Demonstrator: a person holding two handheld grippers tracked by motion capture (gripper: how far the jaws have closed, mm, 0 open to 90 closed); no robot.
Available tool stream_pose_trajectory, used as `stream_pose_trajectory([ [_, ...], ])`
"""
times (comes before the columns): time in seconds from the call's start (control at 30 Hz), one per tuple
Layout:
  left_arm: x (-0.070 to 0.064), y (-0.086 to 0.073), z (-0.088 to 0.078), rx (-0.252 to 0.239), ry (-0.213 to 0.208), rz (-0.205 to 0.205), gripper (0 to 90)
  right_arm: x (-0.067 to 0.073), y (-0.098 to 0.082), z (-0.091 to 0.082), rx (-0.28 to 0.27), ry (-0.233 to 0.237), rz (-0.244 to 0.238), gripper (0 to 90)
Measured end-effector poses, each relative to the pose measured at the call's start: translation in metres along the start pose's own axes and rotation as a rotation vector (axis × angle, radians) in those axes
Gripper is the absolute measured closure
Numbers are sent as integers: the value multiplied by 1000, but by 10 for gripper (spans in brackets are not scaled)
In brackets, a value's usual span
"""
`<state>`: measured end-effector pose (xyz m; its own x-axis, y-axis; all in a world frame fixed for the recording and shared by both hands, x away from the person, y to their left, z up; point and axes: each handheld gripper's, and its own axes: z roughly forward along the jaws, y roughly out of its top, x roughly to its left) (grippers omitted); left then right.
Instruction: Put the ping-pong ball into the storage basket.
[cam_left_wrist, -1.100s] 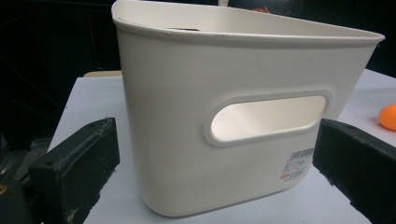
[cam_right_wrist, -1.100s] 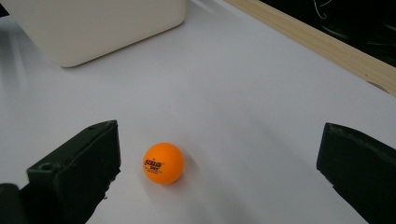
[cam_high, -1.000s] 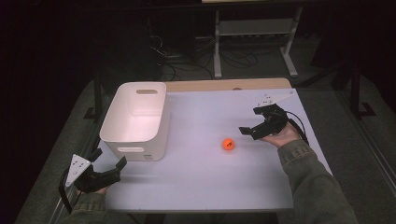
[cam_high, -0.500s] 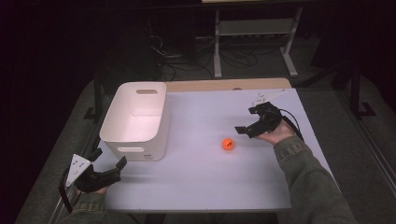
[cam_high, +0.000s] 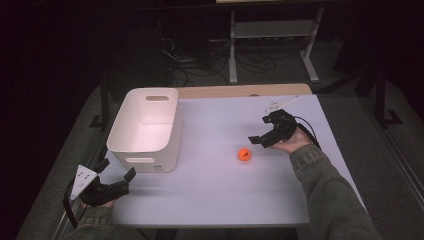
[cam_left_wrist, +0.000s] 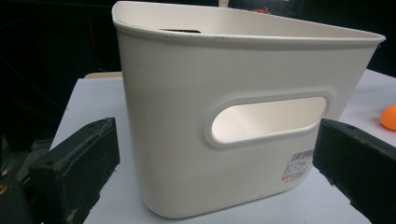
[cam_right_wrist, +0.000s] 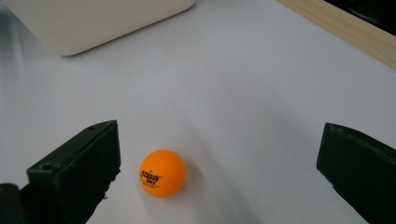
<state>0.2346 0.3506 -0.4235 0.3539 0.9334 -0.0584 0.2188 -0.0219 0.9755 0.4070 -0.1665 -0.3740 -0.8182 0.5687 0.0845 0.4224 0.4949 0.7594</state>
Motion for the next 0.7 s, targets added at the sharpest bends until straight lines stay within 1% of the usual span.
stream_pose_trajectory([
  [0.3, 0, 0, 0, 1, 0, 2, 0, 0, -1, 10, 22, 23, 6, 0],
  [0.33, 0, 0, 0, 1, 0, 2, 0, 0, -1, 12, 29, 26, -3, 0],
  [0.57, 0, 0, 0, -1, -2, 1, 0, -1, -2, 19, 41, 36, -2, 0],
  [0.7, 0, 0, 0, 0, -3, 1, 0, 0, -3, 24, 60, 51, -2, 0],
])
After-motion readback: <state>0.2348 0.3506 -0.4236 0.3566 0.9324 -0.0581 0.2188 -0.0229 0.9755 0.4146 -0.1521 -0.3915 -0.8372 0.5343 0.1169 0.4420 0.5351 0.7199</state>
